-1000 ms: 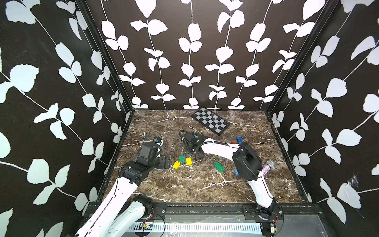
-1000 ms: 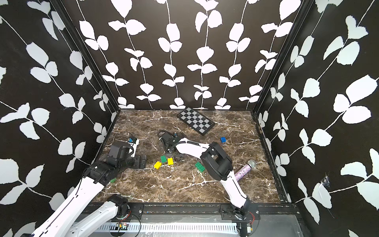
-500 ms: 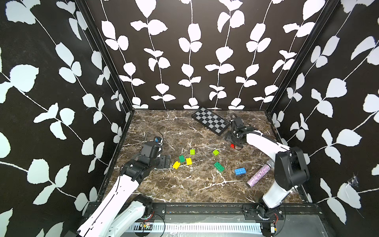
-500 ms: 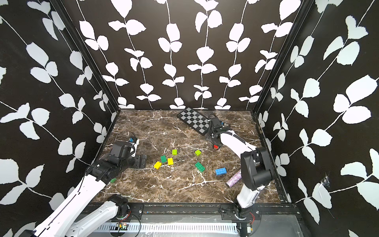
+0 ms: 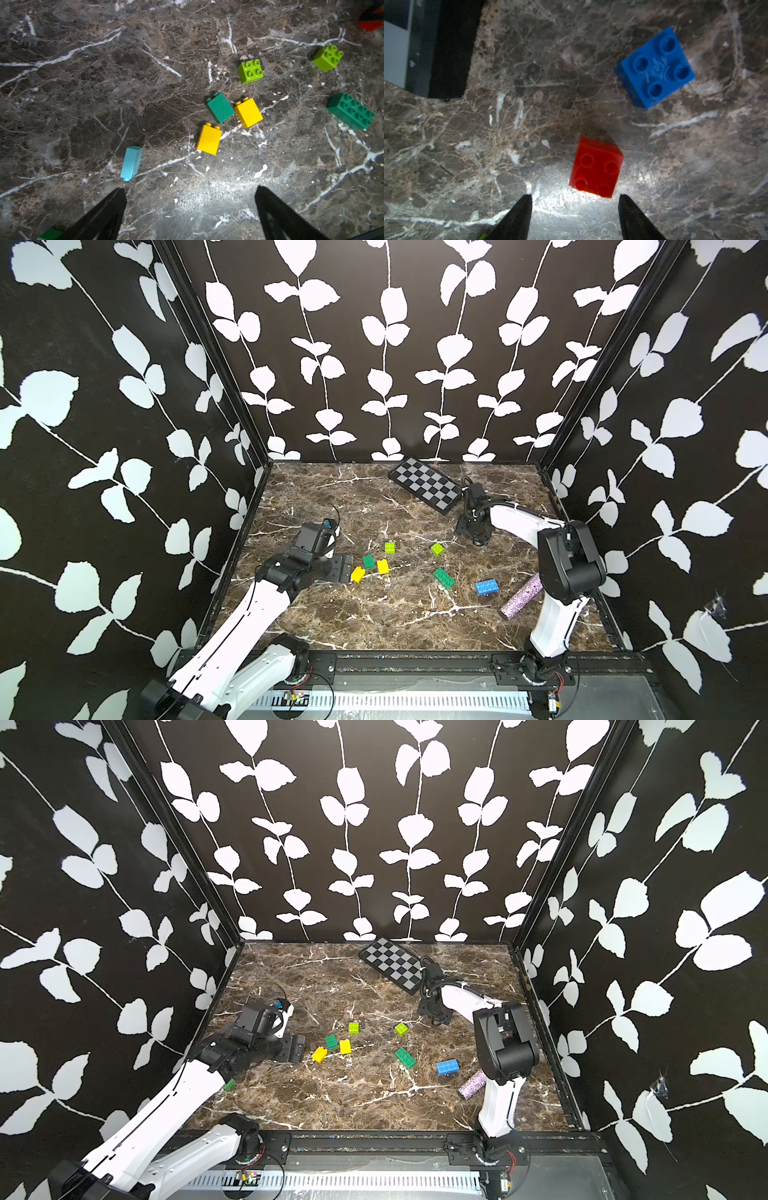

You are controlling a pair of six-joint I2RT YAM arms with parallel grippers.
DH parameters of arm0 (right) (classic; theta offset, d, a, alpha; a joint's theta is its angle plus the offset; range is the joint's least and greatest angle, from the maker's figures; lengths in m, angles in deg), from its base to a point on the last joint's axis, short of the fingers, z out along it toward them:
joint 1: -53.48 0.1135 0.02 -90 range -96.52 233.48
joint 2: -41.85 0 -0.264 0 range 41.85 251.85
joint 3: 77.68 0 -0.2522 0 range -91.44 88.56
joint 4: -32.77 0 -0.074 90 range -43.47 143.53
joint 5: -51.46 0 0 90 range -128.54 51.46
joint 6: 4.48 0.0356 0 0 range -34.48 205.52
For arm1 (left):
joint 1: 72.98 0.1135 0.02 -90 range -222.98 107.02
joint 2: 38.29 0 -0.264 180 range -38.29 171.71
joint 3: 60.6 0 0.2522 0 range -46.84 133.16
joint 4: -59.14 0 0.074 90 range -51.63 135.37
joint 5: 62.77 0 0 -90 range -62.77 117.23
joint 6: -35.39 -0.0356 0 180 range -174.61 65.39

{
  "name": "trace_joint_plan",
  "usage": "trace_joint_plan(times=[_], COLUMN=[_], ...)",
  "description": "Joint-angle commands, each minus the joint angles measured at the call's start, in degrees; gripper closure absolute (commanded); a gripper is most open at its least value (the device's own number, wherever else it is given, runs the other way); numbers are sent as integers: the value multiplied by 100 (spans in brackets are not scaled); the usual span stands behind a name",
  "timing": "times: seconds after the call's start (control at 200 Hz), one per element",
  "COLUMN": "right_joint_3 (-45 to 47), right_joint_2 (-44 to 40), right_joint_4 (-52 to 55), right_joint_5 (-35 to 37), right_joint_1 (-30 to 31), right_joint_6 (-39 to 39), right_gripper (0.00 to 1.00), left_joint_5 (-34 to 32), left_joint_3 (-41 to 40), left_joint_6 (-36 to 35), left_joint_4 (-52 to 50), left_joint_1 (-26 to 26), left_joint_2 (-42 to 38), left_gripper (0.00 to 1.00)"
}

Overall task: Assemble the letter h with lego
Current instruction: Pick up the lego brick from the center of the board.

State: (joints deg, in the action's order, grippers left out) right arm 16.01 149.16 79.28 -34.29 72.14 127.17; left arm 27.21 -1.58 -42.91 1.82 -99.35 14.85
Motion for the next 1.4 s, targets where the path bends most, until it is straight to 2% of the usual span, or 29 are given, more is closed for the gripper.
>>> trace_joint_plan(times=[0.0,0.68,1.01,1.21,1.395], right_joint_3=[-179,-678,-693,-727,-716], right_joint_2=[127,558,587,626,634], right_joint_4=[211,493,522,526,509], right_joint_5=[311,331,325,297,269], right_joint_1=[-47,-142,-137,-143,-136], right_joint_6=[-33,-43,-38,-60,-81], right_gripper=[36,55,56,69,77], left_joint_5=[255,323,349,359,337], left_joint_3=[-34,-38,-36,-35,-35], left_joint_6=[-89,-110,-116,-122,-120], left_joint_4=[-40,-47,-36,-35,-35], left_joint_1=[-146,-219,-232,-233,-229], left_joint_2=[66,-34,-76,-113,-147], left_gripper=[1,1,1,1,1])
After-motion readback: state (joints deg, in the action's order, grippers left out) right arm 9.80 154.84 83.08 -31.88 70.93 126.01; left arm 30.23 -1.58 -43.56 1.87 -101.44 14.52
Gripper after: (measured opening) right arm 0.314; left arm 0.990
